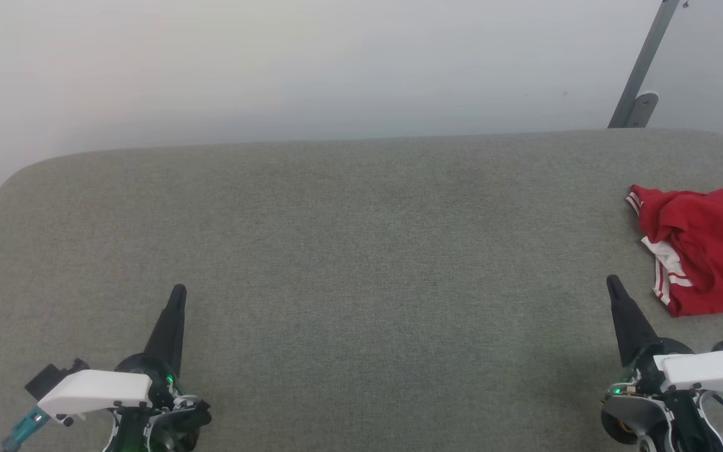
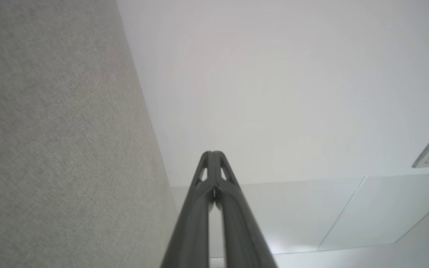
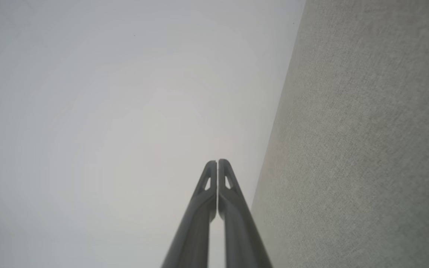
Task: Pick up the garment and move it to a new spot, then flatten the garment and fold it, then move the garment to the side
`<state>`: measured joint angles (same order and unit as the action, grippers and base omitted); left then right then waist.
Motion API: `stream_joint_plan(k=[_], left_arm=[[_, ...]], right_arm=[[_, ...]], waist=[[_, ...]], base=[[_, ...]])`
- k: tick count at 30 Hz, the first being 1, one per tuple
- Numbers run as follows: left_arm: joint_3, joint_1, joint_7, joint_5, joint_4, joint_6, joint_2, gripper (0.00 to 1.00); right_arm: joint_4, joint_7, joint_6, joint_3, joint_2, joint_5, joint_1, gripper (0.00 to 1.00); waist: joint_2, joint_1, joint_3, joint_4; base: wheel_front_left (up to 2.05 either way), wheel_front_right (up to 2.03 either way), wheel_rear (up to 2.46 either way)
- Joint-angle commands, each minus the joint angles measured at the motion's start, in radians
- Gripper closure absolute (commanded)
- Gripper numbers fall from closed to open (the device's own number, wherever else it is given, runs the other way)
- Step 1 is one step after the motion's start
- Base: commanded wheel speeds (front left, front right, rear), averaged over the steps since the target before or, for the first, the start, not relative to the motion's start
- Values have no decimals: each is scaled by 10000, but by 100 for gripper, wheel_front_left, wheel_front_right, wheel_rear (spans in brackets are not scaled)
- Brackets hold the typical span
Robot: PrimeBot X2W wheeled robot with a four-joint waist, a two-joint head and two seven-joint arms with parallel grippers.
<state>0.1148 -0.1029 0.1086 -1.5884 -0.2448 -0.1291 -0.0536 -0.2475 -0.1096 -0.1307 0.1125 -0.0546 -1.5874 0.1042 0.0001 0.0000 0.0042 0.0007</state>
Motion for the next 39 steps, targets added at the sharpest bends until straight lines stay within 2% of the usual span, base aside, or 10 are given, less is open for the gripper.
stream_joint_plan(k=[1, 39], left_arm=[[-3, -94, 81, -196, 0, -28, 51, 100], [-8, -114, 90, -257, 0, -29, 60, 100]], right_arm=[[47, -63, 0, 31, 69, -228, 74, 100], [40, -72, 0, 28, 69, -273, 66, 100]], waist=[[-1, 0, -6, -4], [-1, 0, -11, -7]], base=[[0, 0, 0], [0, 0, 0]])
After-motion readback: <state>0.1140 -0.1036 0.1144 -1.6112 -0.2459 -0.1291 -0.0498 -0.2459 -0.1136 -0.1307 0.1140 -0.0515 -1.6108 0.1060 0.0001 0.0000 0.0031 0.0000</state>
